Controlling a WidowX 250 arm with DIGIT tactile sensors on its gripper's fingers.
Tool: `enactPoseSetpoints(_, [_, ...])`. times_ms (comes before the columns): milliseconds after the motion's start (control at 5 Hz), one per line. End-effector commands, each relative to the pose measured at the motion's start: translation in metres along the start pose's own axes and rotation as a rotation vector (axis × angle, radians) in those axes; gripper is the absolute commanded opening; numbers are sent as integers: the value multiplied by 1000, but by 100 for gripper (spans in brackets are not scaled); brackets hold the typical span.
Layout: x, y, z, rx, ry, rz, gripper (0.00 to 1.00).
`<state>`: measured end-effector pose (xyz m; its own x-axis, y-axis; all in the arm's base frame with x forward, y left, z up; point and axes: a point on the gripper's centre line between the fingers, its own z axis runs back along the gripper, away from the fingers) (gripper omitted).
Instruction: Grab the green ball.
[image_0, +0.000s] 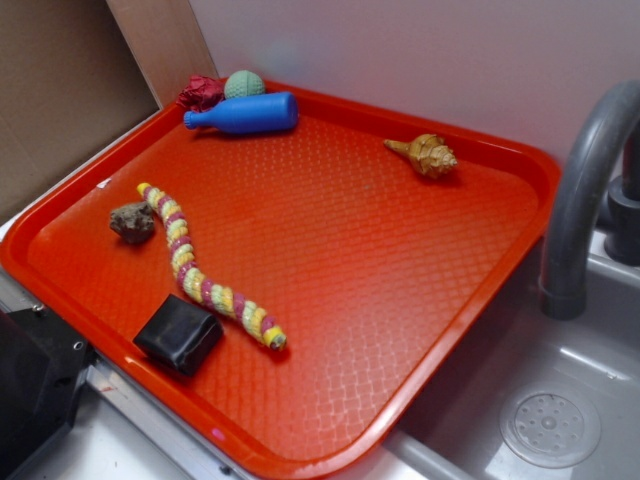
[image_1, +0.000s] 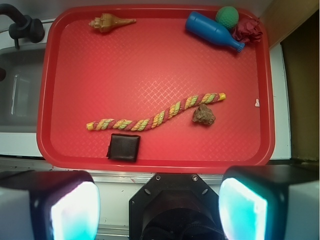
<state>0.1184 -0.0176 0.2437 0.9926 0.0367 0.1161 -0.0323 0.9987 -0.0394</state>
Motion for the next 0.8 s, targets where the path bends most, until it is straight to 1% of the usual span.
enactPoseSetpoints(0, [0, 0, 0, 0, 0, 0, 100])
enactPoseSetpoints(200, [45, 23, -52, 47, -9, 121, 100])
enactPoseSetpoints(400, [92, 42, -82, 53, -67, 219, 100])
enactPoseSetpoints(600, [125, 68, -113, 93, -127, 279, 100])
